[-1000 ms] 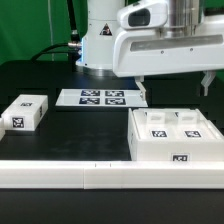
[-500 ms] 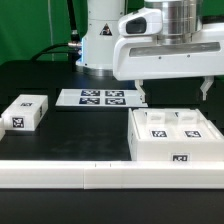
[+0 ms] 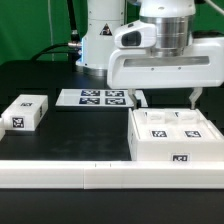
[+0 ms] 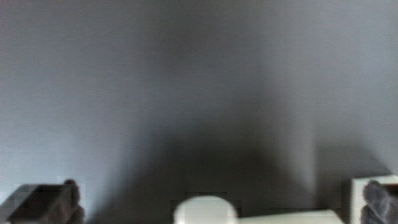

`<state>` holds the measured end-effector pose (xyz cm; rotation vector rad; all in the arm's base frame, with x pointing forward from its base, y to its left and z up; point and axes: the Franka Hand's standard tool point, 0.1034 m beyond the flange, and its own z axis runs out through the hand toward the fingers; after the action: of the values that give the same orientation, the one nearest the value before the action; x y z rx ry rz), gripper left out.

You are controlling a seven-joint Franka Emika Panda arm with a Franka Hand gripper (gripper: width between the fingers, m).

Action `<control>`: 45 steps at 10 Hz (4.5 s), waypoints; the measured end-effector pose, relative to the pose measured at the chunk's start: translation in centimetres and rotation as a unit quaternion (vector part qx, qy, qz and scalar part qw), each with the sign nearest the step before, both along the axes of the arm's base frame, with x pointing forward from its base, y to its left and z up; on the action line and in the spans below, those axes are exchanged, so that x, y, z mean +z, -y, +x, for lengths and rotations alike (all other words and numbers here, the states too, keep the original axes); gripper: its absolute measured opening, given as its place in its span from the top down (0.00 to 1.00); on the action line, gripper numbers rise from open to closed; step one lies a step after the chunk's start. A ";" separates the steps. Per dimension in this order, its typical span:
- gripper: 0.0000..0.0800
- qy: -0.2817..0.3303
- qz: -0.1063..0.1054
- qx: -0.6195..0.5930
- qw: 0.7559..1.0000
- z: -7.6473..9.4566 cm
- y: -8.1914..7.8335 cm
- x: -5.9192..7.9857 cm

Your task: Assemble cabinet

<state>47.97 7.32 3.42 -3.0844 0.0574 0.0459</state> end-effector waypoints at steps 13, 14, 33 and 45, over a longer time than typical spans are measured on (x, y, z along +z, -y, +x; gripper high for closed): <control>0.00 0.018 0.006 0.009 1.000 0.3 -0.7 -2.3; 0.00 0.016 0.006 0.005 1.000 0.3 -0.7 -2.5; 0.92 0.025 0.003 0.024 0.999 1.6 -0.6 -2.9; 1.00 -0.039 0.008 0.062 0.997 2.4 1.2 2.2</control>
Offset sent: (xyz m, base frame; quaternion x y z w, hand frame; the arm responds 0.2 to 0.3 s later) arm 0.0000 0.0000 0.0000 0.0000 0.0000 0.0000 1.0000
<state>50.35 6.08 5.62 -3.0657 -0.1312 0.1709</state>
